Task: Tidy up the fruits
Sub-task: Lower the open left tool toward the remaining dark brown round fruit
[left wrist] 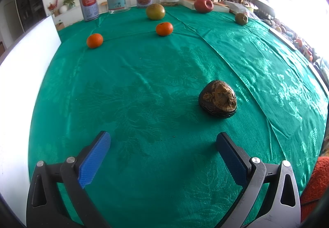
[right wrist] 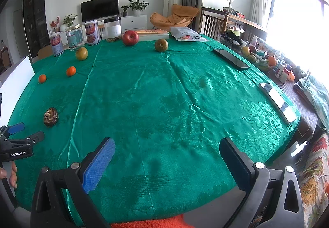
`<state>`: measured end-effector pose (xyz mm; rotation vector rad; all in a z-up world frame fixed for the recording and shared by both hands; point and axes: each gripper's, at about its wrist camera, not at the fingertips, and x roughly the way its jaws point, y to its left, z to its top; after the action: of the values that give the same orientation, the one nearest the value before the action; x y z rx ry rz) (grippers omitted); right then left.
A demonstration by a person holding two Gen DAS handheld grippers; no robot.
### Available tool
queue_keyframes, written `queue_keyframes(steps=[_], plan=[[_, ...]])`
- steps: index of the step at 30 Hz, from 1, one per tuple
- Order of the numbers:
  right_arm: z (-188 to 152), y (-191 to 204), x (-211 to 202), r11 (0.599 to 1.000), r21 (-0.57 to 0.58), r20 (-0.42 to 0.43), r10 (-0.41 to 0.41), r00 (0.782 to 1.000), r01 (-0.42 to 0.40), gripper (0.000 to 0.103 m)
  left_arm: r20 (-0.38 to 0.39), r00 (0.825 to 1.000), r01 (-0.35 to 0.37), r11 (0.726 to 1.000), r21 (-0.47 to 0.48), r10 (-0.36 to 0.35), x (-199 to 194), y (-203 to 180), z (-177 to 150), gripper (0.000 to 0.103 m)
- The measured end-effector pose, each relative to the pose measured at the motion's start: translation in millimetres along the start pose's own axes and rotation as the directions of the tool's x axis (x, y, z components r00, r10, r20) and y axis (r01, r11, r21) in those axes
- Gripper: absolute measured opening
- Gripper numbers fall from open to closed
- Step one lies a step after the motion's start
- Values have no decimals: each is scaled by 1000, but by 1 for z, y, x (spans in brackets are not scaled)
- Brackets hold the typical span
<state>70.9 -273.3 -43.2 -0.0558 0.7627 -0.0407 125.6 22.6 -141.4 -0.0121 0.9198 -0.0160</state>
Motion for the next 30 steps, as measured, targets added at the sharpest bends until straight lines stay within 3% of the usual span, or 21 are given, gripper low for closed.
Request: queue_keyframes(steps=[9, 13, 17, 19, 21, 22, 26, 28, 30], plan=[[-2, 0, 0, 1000, -6, 2, -3, 1000, 3, 101, 18, 995, 95, 995, 14, -95, -5, 0, -2, 102], [-2, 0, -1, 1000, -6, 5, -2, 1000, 2, 101, -19, 990, 139, 989, 54, -139, -1, -18, 8, 101], [-2, 0, -2, 1000, -12, 5, -8, 1000, 8, 101, -23, 992, 126, 992, 14, -125, 10, -29, 25, 100], [-2, 0, -2, 1000, -12, 7, -10, 1000, 10, 101, -12, 996, 90, 996, 22, -89, 14, -33, 27, 93], [-2, -1, -3, 1000, -8, 8, -10, 1000, 10, 101, 25, 996, 81, 995, 64, -83, 11, -36, 25, 57], [-1, -1, -2, 1000, -6, 7, -8, 1000, 8, 101, 29, 996, 81, 993, 84, -84, 10, -38, 24, 49], [1, -2, 2, 1000, -4, -17, 7, 1000, -7, 101, 19, 997, 70, 995, 65, -72, 10, -23, 31, 45], [5, -3, 10, 996, -6, -67, 93, 993, -93, 101, 33, 999, 26, 1000, 15, -27, 12, -5, 39, 45], [13, -7, 25, 975, 24, -140, 224, 965, -223, 101, 34, 999, -21, 1000, -10, 21, 16, 11, 46, 46]])
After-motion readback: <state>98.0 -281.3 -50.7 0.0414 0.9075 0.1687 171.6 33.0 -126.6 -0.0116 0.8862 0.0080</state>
